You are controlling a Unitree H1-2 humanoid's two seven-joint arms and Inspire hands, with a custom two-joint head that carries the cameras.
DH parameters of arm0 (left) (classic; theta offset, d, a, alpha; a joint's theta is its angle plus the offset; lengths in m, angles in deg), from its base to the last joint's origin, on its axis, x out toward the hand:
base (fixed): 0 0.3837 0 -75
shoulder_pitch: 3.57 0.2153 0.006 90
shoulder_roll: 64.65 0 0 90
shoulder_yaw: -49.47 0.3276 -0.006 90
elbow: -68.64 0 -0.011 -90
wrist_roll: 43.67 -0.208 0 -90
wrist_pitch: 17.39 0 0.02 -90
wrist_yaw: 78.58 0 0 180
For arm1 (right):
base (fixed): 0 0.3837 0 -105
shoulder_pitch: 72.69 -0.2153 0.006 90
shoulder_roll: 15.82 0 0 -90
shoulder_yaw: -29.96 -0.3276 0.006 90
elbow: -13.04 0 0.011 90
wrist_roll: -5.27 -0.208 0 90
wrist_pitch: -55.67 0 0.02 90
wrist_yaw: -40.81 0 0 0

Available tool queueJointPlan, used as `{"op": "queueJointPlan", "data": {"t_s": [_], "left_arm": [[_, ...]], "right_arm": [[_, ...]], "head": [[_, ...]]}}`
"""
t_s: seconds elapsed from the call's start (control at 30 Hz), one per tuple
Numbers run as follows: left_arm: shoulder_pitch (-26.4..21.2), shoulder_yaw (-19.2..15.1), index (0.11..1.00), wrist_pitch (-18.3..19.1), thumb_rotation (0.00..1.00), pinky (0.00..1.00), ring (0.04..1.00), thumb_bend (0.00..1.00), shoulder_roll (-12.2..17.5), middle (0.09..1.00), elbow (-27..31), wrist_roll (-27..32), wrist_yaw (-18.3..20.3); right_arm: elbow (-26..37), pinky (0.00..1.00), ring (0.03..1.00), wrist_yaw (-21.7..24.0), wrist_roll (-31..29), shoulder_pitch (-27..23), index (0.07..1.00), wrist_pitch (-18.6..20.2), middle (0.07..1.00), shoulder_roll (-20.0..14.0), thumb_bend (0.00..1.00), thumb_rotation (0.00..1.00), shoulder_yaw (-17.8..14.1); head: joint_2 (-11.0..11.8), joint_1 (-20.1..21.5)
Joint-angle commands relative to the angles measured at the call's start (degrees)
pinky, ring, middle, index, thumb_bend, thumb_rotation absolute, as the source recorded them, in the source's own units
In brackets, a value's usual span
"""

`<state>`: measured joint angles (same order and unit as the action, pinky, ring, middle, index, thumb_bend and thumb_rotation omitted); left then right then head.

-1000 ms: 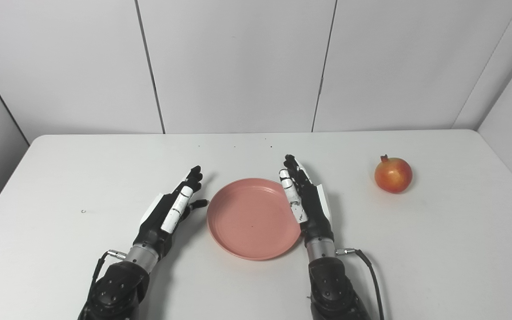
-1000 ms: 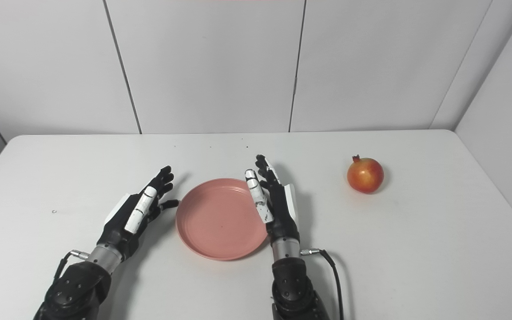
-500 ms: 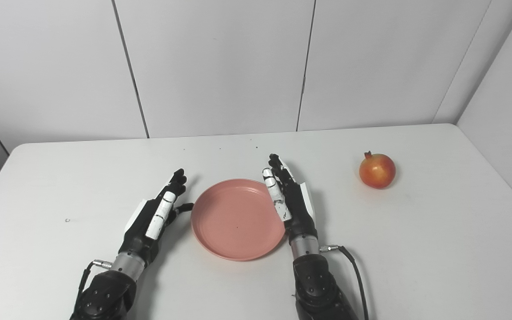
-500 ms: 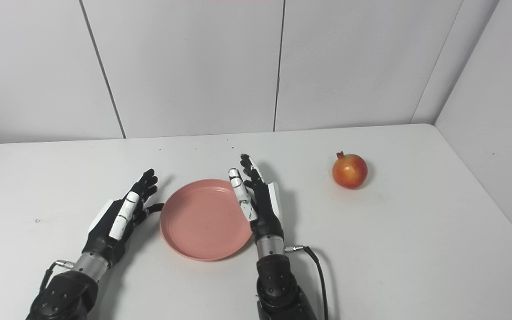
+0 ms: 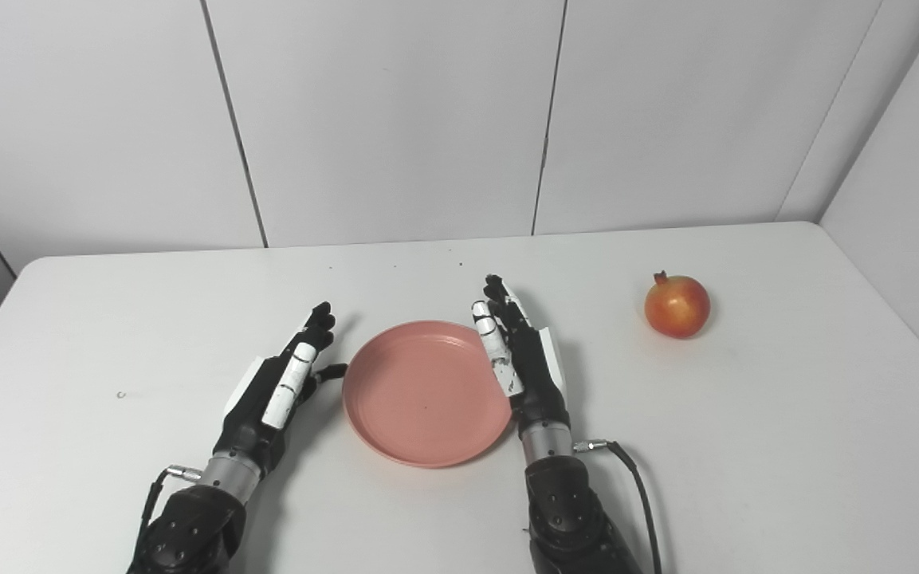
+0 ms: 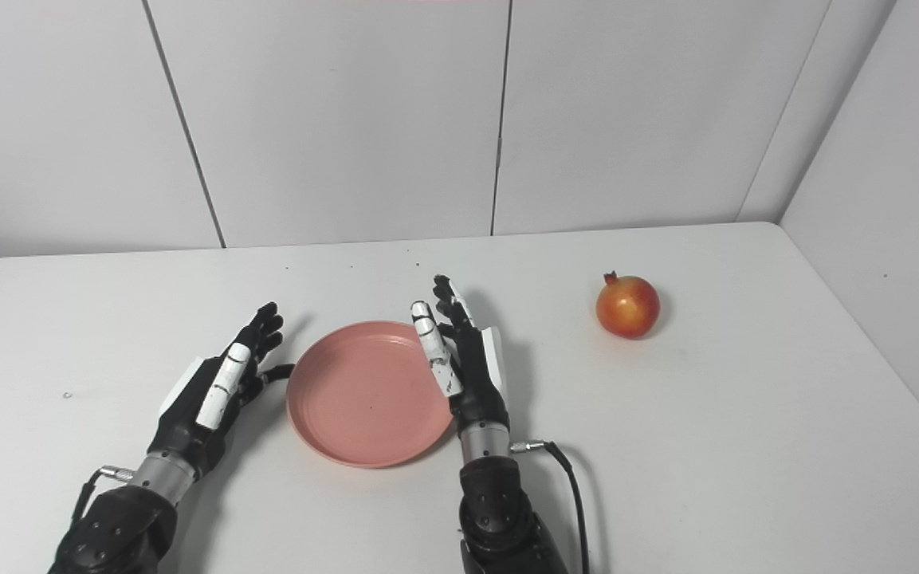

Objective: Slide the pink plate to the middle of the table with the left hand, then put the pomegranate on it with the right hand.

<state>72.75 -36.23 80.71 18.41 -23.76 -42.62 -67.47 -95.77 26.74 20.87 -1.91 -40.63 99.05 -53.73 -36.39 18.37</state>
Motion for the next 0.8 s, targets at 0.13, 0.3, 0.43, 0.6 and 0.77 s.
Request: {"op": "queueJointPlan", "data": {"t_s": [0.13,0.3,0.43,0.6,0.77], "left_arm": [[-1.0,-0.7,1.000,-3.5,1.00,1.00,1.000,0.68,-0.3,1.000,0.0,-1.2,-1.9],[-1.3,-0.8,1.000,-4.5,1.00,1.00,1.000,0.69,-0.3,1.000,-1.0,-1.5,-2.3],[-1.1,-0.8,1.000,-4.5,1.00,1.00,1.000,0.69,0.0,1.000,-0.5,-2.0,-2.2],[-1.2,-1.8,1.000,-4.8,1.00,1.00,1.000,0.68,-0.2,1.000,0.2,-0.6,-1.9],[-1.1,-1.6,1.000,-5.3,1.00,1.00,1.000,0.67,0.0,1.000,0.4,-2.5,-2.4]], "right_arm": [[-0.5,0.85,0.905,-0.1,-0.4,0.9,0.907,-1.2,0.907,0.4,0.56,1.00,0.4],[-0.7,0.84,0.896,-0.3,-0.6,1.0,0.902,-1.8,0.901,0.4,0.57,1.00,0.3],[-0.6,0.85,0.898,-0.5,-0.3,1.0,0.899,-1.6,0.900,0.4,0.56,1.00,0.4],[-0.8,0.85,0.897,-0.4,-0.5,0.9,0.900,-1.9,0.898,0.3,0.57,1.00,0.4],[-0.7,0.84,0.895,-0.4,-0.4,0.9,0.896,-1.5,0.895,0.4,0.57,1.00,0.3]], "head": [[0.0,-0.1],[0.0,-0.2],[-0.1,-0.2],[-0.2,-0.2],[-0.2,-0.3]]}}
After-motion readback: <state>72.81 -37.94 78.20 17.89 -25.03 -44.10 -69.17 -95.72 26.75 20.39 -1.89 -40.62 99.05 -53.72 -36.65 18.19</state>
